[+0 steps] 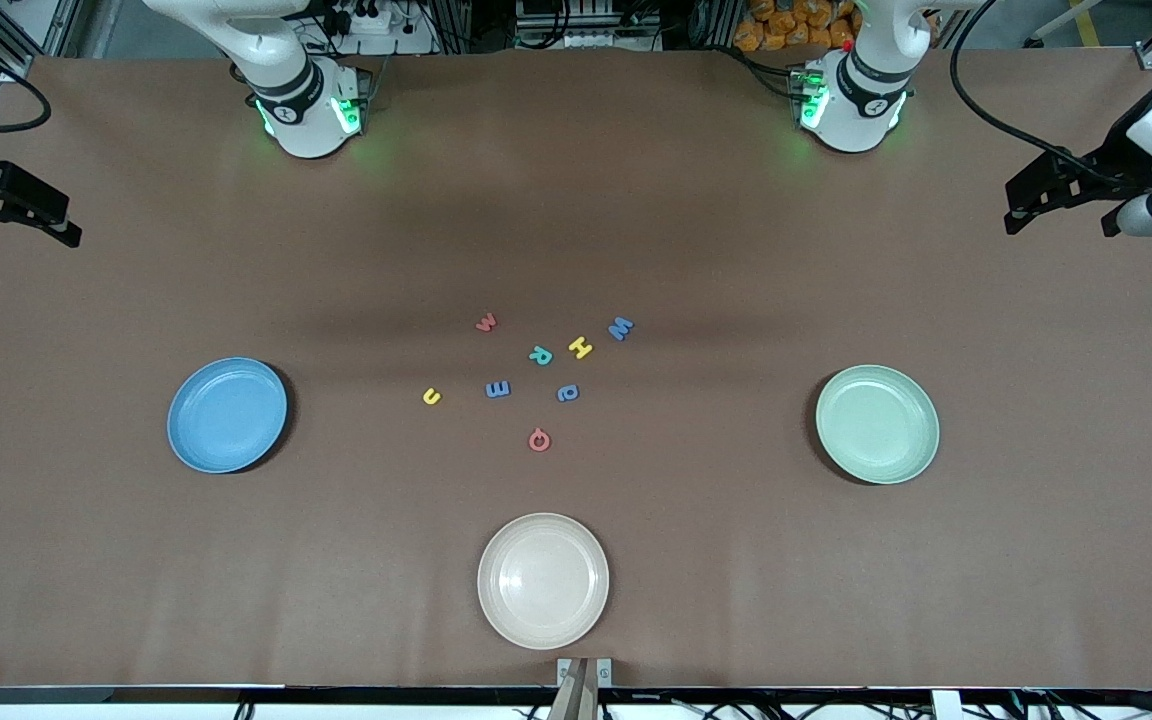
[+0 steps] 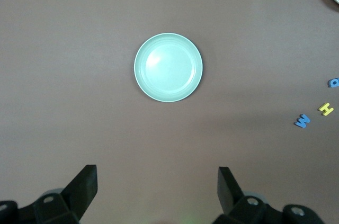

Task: Sort upper and lower case letters into plates
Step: 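Move both grippers from rest toward the scattered foam letters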

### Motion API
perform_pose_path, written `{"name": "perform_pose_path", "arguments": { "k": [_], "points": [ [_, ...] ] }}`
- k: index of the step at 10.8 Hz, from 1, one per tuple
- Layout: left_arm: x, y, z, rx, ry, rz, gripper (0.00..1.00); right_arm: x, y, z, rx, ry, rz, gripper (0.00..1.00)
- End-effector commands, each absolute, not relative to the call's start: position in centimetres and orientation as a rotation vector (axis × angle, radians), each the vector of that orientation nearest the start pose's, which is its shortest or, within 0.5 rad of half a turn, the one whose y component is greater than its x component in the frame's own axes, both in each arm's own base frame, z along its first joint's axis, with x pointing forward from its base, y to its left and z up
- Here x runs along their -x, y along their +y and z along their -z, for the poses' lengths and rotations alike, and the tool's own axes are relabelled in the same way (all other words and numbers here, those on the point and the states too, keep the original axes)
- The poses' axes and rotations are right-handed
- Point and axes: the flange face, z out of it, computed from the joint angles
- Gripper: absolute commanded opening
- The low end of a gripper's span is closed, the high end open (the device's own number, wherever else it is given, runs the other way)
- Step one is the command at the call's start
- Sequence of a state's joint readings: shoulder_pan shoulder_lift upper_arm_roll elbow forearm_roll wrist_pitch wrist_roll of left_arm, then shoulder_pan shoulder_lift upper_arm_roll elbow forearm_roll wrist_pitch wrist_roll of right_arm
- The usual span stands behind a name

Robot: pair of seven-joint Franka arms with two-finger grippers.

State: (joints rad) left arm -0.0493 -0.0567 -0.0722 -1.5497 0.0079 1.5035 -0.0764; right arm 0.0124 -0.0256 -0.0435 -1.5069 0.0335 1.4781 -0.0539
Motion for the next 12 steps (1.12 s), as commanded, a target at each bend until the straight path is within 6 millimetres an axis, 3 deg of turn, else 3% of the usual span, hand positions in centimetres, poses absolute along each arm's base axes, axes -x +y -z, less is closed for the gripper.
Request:
{"name": "perform_pose_path", "arguments": {
  "k": [1,5,7,9,12],
  "points": [
    [-51.6,-6.1,-66.2,3.119,0.053,0.008,1.00,-53.0,-1.6,-66.3,3.116,-0.042,-0.013,1.00],
    [-51.7,-6.5,-66.2,3.122,0.067,0.010,1.00,-52.9,-1.4,-66.1,3.116,-0.035,-0.027,1.00],
    [-51.3,-9.2,-66.0,3.136,0.161,-0.001,1.00,-53.4,-0.7,-65.3,3.115,0.015,-0.052,1.00],
    [-51.1,-13.7,-65.5,3.132,0.260,0.014,1.00,-54.3,2.6,-63.3,3.118,0.103,-0.093,1.00],
    [-51.5,-18.3,-62.0,3.100,0.425,-0.085,1.00,-56.7,7.1,-59.8,3.137,0.195,-0.107,1.00]
  ]
}}
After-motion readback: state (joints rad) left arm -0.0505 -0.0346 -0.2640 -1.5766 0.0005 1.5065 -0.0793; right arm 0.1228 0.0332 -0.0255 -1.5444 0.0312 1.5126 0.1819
